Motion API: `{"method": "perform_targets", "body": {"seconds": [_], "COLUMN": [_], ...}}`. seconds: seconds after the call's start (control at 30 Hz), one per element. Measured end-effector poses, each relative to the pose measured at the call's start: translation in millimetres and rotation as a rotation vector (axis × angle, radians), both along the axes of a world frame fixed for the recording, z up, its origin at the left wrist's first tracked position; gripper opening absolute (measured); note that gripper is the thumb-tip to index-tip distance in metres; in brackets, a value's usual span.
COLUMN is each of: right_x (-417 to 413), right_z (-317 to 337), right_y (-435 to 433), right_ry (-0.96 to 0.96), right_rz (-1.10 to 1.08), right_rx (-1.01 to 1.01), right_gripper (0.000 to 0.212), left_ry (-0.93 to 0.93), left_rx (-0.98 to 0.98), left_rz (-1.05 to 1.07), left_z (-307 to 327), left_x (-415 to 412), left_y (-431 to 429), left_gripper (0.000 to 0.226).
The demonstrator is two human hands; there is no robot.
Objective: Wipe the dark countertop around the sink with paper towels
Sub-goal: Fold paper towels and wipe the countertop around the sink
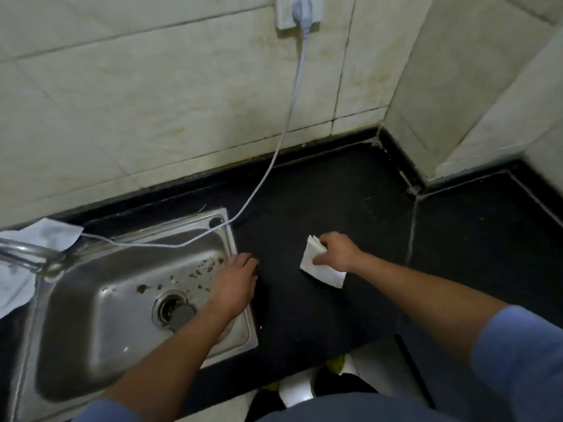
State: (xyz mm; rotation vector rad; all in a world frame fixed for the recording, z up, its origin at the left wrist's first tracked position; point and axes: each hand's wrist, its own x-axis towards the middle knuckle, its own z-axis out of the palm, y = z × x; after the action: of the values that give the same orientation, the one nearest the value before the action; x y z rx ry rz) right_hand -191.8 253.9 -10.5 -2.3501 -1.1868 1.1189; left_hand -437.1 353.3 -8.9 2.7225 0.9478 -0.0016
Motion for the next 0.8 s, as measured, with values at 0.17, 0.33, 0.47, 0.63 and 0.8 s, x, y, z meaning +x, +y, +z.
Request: {"method": "perform_targets", "body": {"seconds": [0.17, 0.33, 0.47, 0.63, 0.8], "right_x": [-22, -59, -85, -117, -164], "right_z": [30, 62, 86, 107, 123], "right_y": [-49, -116, -185, -291, -421], "right_ry": [-0.073, -0.183, -0.19, -0.286, -0.346], "right_rz": [-0.186, -0.362, -0.498, -0.631, -0.835], "right_rx": [0.102, 0.139, 0.168, 0.123, 0.098], "right_gripper": [0.034, 0.023, 0.018, 0.03, 0.016], "left_ry": [-0.027, 0.025, -0.001, -0.023, -0.036], "left_rx": [0.014, 0.038, 0.011, -0.017, -0.128], "left_rz": [-0.199, -0.392, -0.529, -0.748, -0.93], "left_z": [18, 34, 49, 67, 83], "left_x": [1, 6, 28, 55, 73], "left_y": [17, 2, -40, -130, -260], "left_gripper": [0.035, 0.035, 0.032, 0.032, 0.027]}}
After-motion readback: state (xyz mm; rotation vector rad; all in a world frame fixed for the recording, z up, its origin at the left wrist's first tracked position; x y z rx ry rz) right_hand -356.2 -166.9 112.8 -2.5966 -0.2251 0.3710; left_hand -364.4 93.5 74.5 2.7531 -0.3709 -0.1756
